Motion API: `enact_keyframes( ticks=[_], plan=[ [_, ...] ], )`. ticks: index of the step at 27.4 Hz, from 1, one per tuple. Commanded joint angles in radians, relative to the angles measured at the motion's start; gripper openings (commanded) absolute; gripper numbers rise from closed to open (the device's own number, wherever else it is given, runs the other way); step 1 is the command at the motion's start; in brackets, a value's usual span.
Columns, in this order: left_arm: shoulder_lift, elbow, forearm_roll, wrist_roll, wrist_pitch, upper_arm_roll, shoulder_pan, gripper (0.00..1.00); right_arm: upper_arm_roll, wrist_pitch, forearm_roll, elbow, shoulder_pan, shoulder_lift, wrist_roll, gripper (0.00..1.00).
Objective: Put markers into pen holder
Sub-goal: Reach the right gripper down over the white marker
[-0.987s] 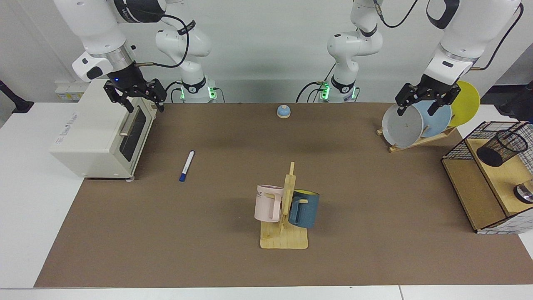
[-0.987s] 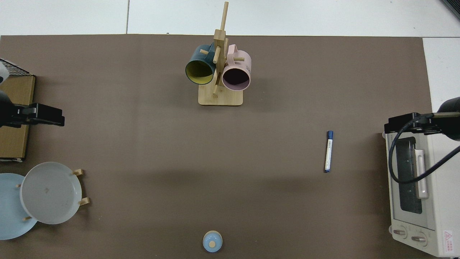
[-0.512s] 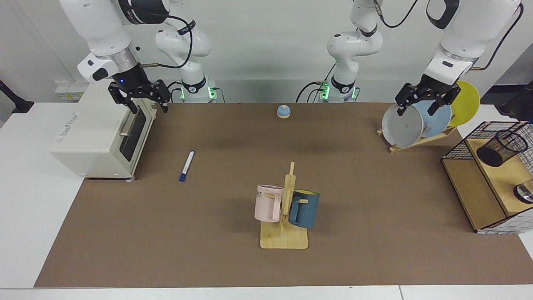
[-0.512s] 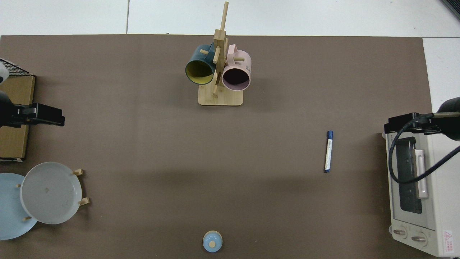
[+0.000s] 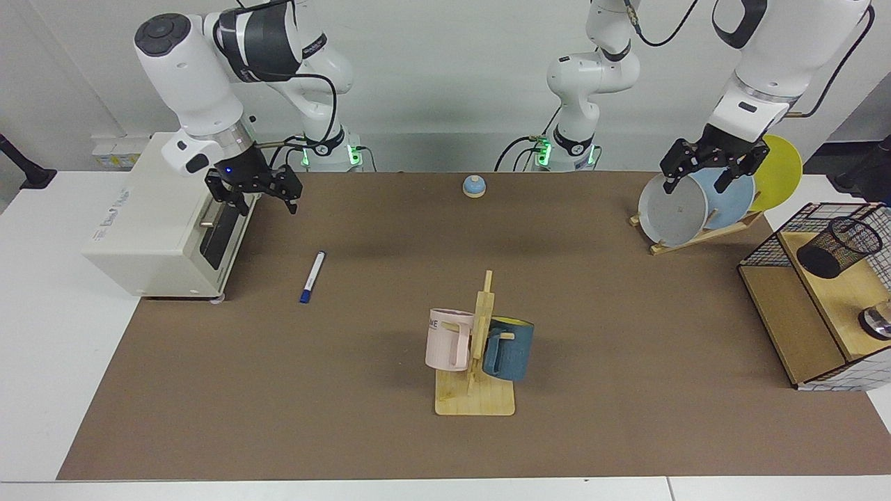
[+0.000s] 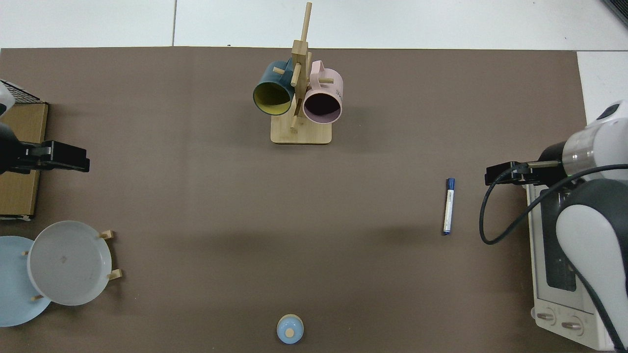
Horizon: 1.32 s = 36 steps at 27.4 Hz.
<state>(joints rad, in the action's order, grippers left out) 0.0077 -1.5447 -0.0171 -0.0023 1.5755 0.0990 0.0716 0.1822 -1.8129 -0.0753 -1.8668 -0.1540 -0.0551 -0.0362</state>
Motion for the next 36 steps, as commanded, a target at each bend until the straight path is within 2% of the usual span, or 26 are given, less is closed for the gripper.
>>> enact_keyframes(
  ticks=[1,10,14,20,32,36],
  plan=[
    [-0.011,-0.002,0.005,0.011,-0.012,0.016,0.014,1.0,-0.001,-0.083,-0.012,-0.052,0.013,0.027,-0.054,1.0],
    [-0.015,-0.011,0.0,0.001,-0.023,0.008,0.016,1.0,-0.001,-0.183,0.002,-0.063,0.03,0.136,-0.122,1.0],
    [-0.034,-0.034,-0.041,0.001,-0.019,-0.001,0.02,1.0,-0.001,-0.259,0.006,-0.109,0.031,0.156,-0.123,1.0],
    [-0.067,-0.098,-0.043,0.001,-0.005,0.005,0.005,1.0,-0.001,-0.399,0.012,-0.178,0.036,0.205,-0.123,1.0],
    [-0.081,-0.179,-0.041,0.022,0.017,0.011,0.004,1.0,-0.003,-0.546,0.127,-0.239,0.045,0.288,-0.185,1.0],
    [-0.081,-0.219,-0.032,0.128,0.018,0.013,-0.001,1.0,-0.003,-0.548,0.161,-0.248,0.039,0.288,-0.205,1.0]
  ],
)
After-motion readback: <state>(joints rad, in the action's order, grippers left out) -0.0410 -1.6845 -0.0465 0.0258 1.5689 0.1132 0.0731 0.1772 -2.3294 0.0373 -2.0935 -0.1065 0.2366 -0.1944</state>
